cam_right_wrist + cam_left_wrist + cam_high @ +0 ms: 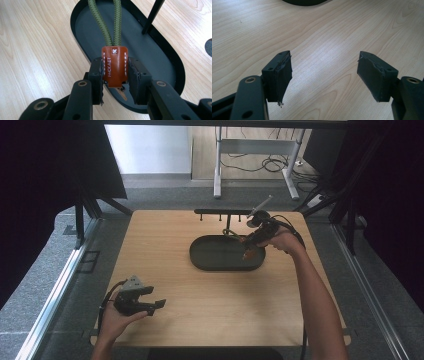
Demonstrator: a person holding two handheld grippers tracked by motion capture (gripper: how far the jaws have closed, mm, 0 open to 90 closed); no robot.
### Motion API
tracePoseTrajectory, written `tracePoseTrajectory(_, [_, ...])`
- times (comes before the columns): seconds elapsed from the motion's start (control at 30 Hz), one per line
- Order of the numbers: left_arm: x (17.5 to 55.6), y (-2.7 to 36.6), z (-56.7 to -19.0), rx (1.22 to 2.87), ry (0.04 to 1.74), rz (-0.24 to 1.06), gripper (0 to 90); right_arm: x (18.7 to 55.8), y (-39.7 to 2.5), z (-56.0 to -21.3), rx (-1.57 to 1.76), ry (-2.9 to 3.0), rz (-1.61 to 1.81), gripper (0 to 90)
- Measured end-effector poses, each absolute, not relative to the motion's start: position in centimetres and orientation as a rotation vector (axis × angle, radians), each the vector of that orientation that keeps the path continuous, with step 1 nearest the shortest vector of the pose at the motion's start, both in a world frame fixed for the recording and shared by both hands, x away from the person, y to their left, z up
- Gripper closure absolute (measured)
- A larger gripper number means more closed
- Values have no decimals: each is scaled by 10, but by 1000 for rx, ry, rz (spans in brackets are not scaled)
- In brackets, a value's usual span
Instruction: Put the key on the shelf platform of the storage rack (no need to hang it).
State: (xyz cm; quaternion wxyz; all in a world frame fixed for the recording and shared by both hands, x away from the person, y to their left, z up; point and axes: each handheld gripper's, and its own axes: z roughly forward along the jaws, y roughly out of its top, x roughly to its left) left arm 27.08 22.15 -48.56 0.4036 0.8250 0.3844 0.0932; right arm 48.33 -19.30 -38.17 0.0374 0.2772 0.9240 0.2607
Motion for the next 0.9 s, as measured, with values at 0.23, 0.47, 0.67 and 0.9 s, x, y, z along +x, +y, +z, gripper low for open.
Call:
tracePoseTrajectory(0.23, [271,221,-486,2087,972,232,284,488,-189,-384,852,2838,785,668])
tracePoseTrajectory(0.47, [271,223,-486,2086,968,237,284,496,-176,-388,828,2846,773,668])
tracePoseTrajectory(0.67, [271,225,-486,2085,974,234,284,501,-171,-393,828,2852,776,668])
tracePoseTrajectory(0.9, [271,227,-486,2082,976,238,284,507,-163,-408,845,2854,768,668])
